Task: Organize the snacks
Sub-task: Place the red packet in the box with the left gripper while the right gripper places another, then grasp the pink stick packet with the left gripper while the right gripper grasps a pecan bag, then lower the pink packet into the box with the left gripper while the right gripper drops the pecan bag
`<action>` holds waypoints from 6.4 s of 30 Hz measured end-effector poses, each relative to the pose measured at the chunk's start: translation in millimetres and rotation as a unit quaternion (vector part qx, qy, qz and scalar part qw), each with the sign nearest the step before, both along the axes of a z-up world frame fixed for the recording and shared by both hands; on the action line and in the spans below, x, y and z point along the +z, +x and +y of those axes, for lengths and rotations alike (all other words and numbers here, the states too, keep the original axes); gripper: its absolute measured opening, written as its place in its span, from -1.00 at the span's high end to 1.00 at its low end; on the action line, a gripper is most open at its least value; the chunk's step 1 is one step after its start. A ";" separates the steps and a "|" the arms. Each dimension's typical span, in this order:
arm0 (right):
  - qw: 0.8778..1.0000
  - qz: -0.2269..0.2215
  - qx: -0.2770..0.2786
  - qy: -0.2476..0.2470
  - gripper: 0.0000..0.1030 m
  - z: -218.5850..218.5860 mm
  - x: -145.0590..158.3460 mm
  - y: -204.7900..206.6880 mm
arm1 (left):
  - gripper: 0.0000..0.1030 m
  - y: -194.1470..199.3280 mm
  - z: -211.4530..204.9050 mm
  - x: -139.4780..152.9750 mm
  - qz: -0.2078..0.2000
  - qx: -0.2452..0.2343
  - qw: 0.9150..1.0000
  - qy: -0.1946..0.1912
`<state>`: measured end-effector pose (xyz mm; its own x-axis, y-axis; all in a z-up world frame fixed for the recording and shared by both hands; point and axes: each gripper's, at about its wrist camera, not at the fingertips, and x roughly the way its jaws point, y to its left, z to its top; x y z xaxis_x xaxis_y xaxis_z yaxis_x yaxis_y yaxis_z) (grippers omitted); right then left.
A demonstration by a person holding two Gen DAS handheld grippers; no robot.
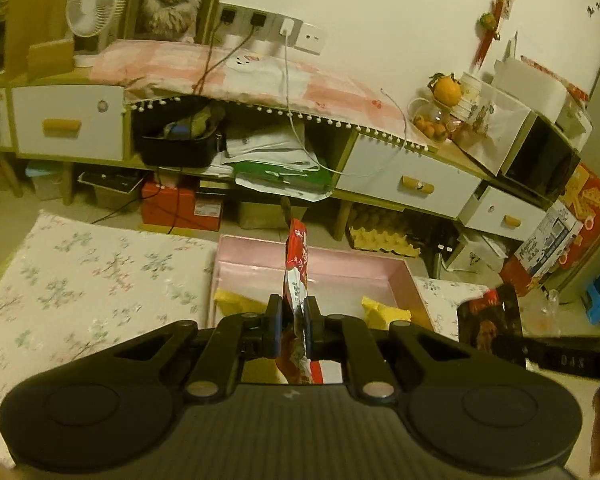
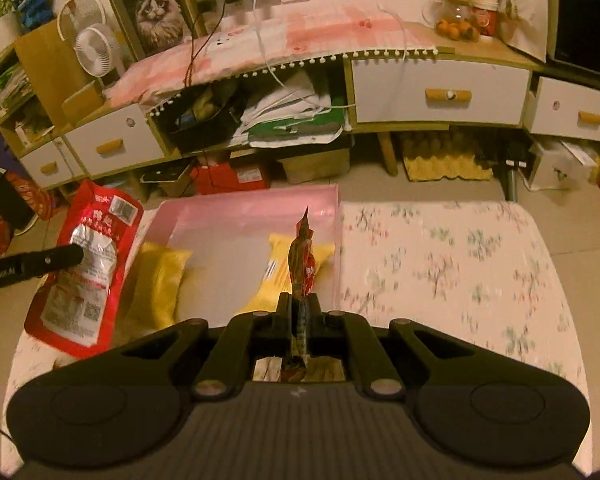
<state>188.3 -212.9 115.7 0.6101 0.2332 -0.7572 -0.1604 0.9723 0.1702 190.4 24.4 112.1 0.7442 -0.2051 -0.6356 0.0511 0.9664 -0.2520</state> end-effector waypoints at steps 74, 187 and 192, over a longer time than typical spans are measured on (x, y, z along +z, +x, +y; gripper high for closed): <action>0.983 0.174 -0.003 0.057 -0.30 42.4 -47.8 -98.3 | -0.25 -110.9 -22.2 -54.2 0.121 -0.103 0.975 0.153; 0.999 -0.031 -0.003 0.038 -0.13 62.4 -10.1 -2.3 | -0.26 10.5 8.9 -19.7 0.066 0.016 0.998 0.002; 0.999 -0.031 0.004 0.017 -0.13 58.4 -2.7 -12.7 | -0.27 -2.5 22.7 -11.8 0.077 0.025 0.997 -0.003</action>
